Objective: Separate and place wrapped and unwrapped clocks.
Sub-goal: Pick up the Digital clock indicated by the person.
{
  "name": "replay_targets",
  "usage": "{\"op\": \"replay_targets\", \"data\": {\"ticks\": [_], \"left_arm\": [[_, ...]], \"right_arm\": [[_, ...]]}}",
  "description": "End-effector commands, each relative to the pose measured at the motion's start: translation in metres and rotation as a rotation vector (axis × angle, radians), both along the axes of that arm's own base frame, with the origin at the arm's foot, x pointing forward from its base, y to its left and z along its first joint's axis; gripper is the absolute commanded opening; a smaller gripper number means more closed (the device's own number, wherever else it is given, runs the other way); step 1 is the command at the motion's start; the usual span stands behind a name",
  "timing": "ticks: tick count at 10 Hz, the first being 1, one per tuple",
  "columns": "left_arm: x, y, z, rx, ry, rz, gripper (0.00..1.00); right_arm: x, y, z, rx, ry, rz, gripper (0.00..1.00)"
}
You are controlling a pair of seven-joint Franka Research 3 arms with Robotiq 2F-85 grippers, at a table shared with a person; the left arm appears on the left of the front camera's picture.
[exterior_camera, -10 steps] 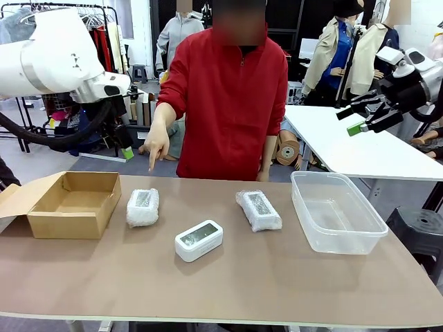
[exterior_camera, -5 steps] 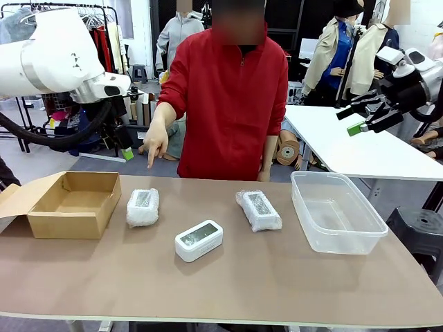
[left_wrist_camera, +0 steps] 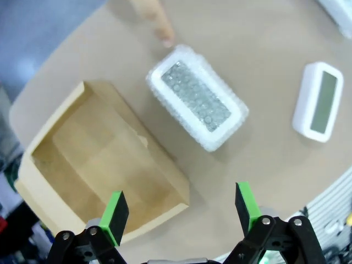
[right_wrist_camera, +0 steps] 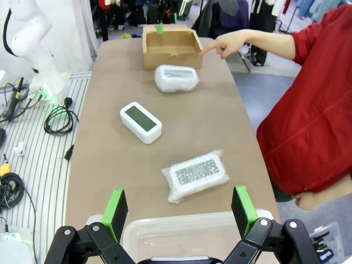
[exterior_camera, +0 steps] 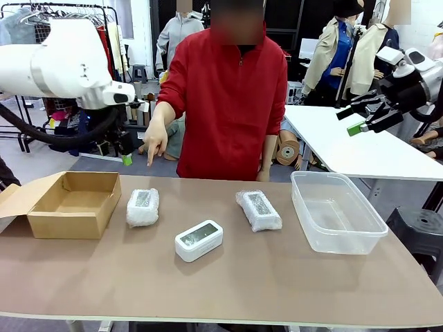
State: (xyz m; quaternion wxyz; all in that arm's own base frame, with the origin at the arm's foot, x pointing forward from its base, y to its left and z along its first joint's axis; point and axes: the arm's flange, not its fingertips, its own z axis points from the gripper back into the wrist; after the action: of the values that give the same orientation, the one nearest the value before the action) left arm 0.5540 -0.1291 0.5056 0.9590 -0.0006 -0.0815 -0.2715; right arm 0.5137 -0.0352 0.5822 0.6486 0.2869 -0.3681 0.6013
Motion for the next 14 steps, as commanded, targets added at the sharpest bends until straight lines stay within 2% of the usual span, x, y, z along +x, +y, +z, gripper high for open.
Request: {"op": "replay_targets", "data": {"ticks": [1,3,4,5,9,14], "left_arm": [[0.016,-0.029,-0.009,0.024,0.056,0.188,1.0],[0.025,-0.05,-0.032,-0.021,0.061,0.345,1.0],[0.028,-0.06,-0.044,0.021,0.034,0.463,1.0],[0.03,-0.066,-0.059,0.057,0.001,0.471,1.0],[0.034,-0.082,-0.095,0.026,-0.044,0.514,1.0],[0.027,-0.077,-0.119,0.053,0.017,0.576,1.0]], "right_arm": [[0.0,0.001,0.001,0.002,-0.002,0.002,1.0],[0.0,0.001,0.001,0.002,-0.002,0.002,1.0],[0.0,0.001,0.001,0.002,-0.002,0.002,1.0],[0.0,0.001,0.001,0.002,-0.002,0.002,1.0],[0.0,0.001,0.001,0.002,-0.002,0.002,1.0],[0.0,0.001,0.001,0.002,-0.002,0.002,1.0]]}}
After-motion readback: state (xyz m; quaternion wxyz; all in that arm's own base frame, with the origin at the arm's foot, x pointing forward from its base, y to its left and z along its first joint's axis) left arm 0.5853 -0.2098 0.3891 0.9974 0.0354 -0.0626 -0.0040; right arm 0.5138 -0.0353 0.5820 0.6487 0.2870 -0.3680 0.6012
